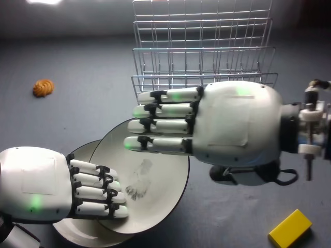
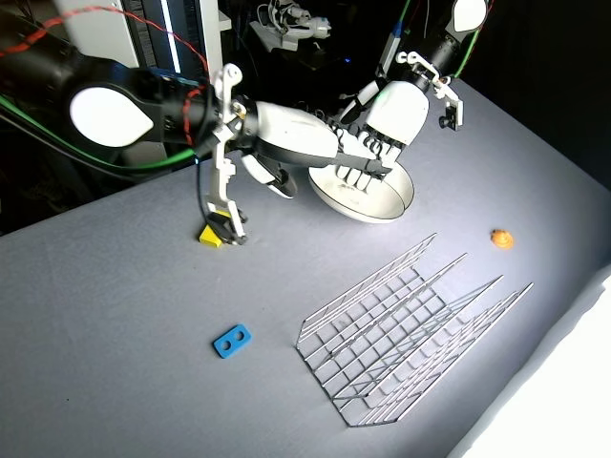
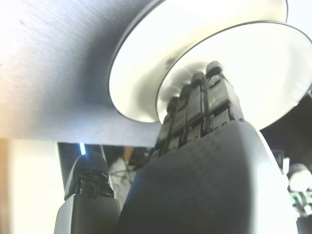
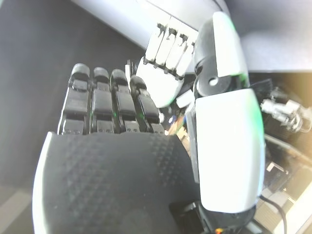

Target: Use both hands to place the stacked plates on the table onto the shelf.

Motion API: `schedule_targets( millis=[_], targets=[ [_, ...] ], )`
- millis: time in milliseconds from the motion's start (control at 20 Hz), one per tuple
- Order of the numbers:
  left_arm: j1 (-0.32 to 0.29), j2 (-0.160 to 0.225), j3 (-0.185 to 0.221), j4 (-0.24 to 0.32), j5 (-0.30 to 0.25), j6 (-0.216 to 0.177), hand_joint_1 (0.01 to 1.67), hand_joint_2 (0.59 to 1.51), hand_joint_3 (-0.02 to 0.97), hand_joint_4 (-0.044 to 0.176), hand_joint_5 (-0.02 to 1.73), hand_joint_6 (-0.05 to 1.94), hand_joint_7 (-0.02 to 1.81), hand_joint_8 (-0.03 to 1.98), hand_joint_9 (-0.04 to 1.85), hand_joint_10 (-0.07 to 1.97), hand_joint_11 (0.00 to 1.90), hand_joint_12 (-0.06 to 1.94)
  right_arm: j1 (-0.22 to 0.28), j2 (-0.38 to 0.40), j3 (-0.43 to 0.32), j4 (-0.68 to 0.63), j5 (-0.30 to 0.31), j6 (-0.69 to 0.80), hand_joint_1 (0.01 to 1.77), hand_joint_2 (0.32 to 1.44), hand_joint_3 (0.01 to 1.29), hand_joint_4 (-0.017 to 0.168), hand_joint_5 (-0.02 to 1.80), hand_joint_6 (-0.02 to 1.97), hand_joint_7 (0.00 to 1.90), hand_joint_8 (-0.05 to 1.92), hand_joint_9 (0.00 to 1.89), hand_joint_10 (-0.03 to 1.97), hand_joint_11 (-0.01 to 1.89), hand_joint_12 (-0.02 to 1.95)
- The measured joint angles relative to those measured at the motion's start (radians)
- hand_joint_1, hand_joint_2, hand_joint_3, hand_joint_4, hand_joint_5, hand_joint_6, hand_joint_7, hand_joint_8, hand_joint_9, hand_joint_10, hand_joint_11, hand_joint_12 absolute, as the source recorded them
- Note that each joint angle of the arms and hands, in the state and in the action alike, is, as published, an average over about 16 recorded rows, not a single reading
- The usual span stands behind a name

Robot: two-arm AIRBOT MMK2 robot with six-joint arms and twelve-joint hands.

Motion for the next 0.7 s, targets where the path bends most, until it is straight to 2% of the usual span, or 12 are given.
schedule_targets(
  millis=[350,700],
  targets=[
    [0.001,-0.003,-0.009,-0.025,0.017,0.0,0.02,1.163,0.022,-0.002,0.0,-0.01,0.0,0.0,0.02,0.01,0.02,0.01,0.005,-0.125,0.092,0.003,-0.041,-0.064,1.06,1.04,0.02,0.002,0.04,0.02,0.02,0.01,0.01,0.01,0.03,0.07],
    [0.001,-0.006,-0.016,-0.048,0.029,0.0,0.02,1.154,0.02,-0.002,0.0,0.0,0.0,0.0,0.02,0.01,0.02,0.01,-0.003,-0.218,0.176,0.004,-0.062,-0.109,1.08,1.03,0.02,0.002,0.13,0.02,0.05,0.01,0.05,0.01,0.02,0.32]
  ],
)
